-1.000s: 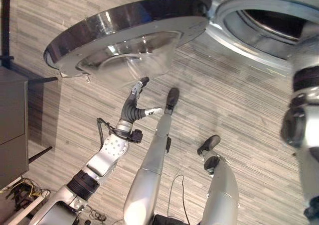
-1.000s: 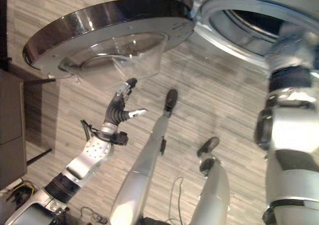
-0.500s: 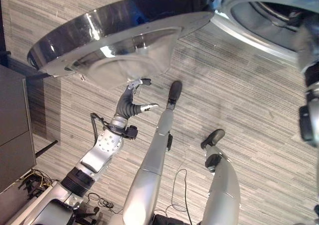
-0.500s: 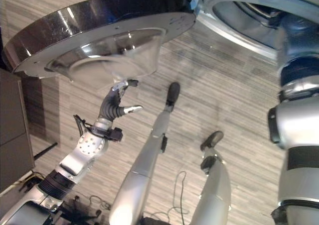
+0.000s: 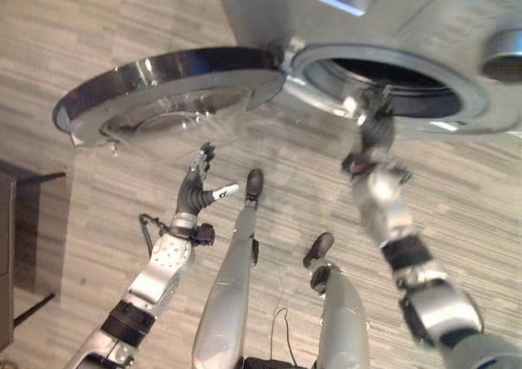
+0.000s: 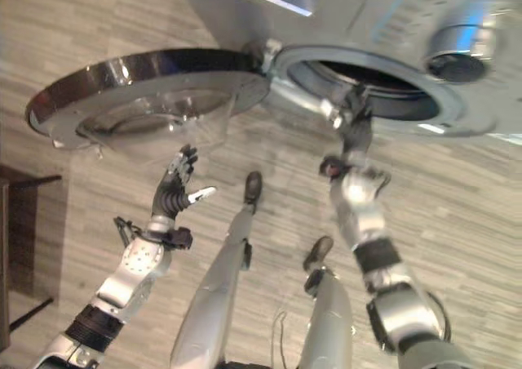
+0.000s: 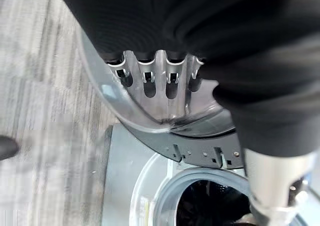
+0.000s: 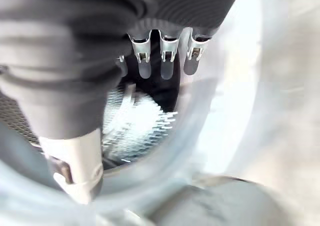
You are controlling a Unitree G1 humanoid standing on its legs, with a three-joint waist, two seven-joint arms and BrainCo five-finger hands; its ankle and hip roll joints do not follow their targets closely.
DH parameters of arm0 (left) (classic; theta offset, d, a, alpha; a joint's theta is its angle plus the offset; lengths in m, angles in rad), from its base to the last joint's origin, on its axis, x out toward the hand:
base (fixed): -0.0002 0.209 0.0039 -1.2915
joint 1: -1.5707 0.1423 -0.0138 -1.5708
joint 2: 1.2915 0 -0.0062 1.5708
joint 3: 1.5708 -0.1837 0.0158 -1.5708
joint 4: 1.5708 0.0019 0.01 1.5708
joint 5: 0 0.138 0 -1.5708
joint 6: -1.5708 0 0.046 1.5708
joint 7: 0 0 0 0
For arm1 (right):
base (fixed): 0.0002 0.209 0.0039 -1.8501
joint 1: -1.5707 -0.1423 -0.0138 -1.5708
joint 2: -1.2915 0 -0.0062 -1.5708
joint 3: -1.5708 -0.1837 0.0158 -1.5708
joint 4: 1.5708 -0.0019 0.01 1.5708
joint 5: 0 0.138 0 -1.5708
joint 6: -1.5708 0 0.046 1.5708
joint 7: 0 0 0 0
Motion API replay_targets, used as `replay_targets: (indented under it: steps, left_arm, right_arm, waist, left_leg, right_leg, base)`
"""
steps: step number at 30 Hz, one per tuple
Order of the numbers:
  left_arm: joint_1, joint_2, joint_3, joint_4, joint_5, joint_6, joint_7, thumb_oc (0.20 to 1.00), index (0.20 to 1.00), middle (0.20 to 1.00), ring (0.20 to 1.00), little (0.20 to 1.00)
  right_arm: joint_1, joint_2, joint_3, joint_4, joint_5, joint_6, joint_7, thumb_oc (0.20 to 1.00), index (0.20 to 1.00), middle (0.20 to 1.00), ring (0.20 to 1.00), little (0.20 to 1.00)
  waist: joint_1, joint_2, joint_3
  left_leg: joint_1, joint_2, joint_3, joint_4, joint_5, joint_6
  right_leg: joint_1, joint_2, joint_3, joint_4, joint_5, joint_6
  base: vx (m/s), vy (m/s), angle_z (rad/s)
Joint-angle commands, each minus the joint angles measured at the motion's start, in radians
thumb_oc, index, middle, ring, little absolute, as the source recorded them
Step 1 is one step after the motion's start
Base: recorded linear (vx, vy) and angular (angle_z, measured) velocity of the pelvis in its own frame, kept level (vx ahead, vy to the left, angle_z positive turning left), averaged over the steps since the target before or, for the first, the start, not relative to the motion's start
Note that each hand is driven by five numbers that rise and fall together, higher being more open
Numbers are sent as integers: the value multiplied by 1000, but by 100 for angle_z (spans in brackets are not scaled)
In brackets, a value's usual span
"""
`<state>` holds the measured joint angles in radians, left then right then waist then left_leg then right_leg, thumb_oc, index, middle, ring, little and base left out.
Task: Grab the laundry basket,head to the washer,open it,put in the laundry and shut it.
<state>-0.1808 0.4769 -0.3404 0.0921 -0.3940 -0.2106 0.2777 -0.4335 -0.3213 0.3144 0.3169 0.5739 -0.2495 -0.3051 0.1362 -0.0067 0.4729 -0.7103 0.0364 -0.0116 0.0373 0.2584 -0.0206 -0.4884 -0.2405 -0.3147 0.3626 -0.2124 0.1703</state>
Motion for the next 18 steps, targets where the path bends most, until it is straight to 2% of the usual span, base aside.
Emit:
replay_targets:
  steps: [1, 2, 6, 7, 9, 11, 12, 15, 16, 17, 18]
  left_arm:
    - [77, -7, 22, 77, -25, -28, -29, 1000, 1000, 1000, 1000, 1000]
    - [93, -6, 31, 100, -28, -24, -37, 1000, 1000, 1000, 1000, 1000]
    - [134, -23, 80, 200, -35, -12, -56, 1000, 1000, 1000, 1000, 1000]
    - [134, -24, 80, 201, -35, -13, -56, 1000, 1000, 1000, 1000, 1000]
    - [172, -33, 127, 247, -27, -12, -65, 1000, 1000, 1000, 1000, 1000]
    - [192, -40, 143, 248, -38, -9, -72, 1000, 1000, 1000, 1000, 1000]
    - [223, -49, 164, 252, -41, -11, -87, 1000, 1000, 1000, 1000, 1000]
    - [270, -57, 186, 242, -49, -6, -103, 1000, 1000, 1000, 1000, 1000]
    - [269, -57, 185, 242, -49, -6, -103, 1000, 1000, 1000, 1000, 1000]
    - [283, -59, 192, 239, -46, -5, -106, 1000, 1000, 1000, 1000, 1000]
    - [303, -66, 193, 241, -42, -3, -110, 1000, 1000, 1000, 1000, 1000]
  right_arm:
    - [136, -32, 21, -18, -77, 25, 125, 1000, 1000, 1000, 1000, 1000]
    - [187, -40, 23, -27, -76, 34, 149, 1000, 1000, 1000, 1000, 1000]
    - [342, -78, 22, -84, -45, 67, 250, 1000, 1000, 1000, 1000, 1000]
    - [343, -78, 22, -85, -45, 67, 250, 1000, 1000, 1000, 1000, 1000]
    - [449, -128, -48, -174, -37, 58, 300, 1000, 1000, 1000, 1000, 1000]
    - [482, -138, -91, -217, -31, 53, 301, 1000, 1000, 1000, 1000, 1000]
    - [523, -143, -179, -287, -22, 28, 296, 1000, 1000, 1000, 1000, 1000]
    - [530, -127, -312, -408, 5, -24, 262, 1000, 1000, 1000, 1000, 1000]
    - [531, -127, -314, -409, 5, -23, 261, 1000, 1000, 1000, 1000, 1000]
    - [521, -123, -356, -450, 8, -46, 247, 1000, 1000, 1000, 1000, 1000]
    - [473, -107, -428, -537, -5, -103, 195, 1000, 1000, 1000, 1000, 1000]
  waist:
    - [-6, -29, -121]
    - [-10, -25, -129]
    - [-38, -25, -177]
    - [-39, -25, -175]
    - [-59, -24, -213]
    - [-66, -21, -225]
    - [-81, -19, -247]
    - [-100, -15, -281]
    - [-99, -15, -282]
    - [-103, -14, -294]
    - [-101, -14, -315]
  left_leg:
    - [93, 32, 31, 21, -175, -69]
    - [108, 39, 34, 16, -148, -62]
    - [207, 51, 31, -24, -135, -74]
    - [210, 51, 31, -25, -135, -74]
    - [274, 53, 31, -36, -143, -74]
    - [302, 51, 31, -36, -150, -70]
    - [339, 45, 33, -27, -172, -62]
    - [387, 33, 35, -7, -215, -44]
    - [384, 33, 34, -7, -213, -43]
    - [399, 29, 38, -1, -229, -37]
    - [425, 23, 44, 21, -264, -23]
  right_leg:
    - [143, 1, -11, -184, 89, 11]
    - [158, 4, -22, -195, 115, 8]
    - [245, -2, -33, -222, 120, 14]
    - [247, -2, -34, -223, 120, 14]
    - [303, -7, -34, -238, 123, 19]
    - [327, -11, -33, -242, 129, 22]
    - [362, -17, -24, -254, 142, 28]
    - [403, -33, 0, -269, 181, 43]
    - [402, -33, 0, -272, 185, 44]
    - [412, -37, 10, -277, 195, 49]
    - [432, -45, 32, -282, 218, 57]
  base:
    - [-42, 4, -22]
    - [-37, -7, -15]
    - [22, -33, -8]
    - [0, 0, 0]
    - [97, 4, 9]
    - [111, 27, 10]
    - [118, 45, 7]
    - [108, 64, 3]
    - [74, 64, -4]
    - [136, 90, -17]
    - [188, 137, -22]
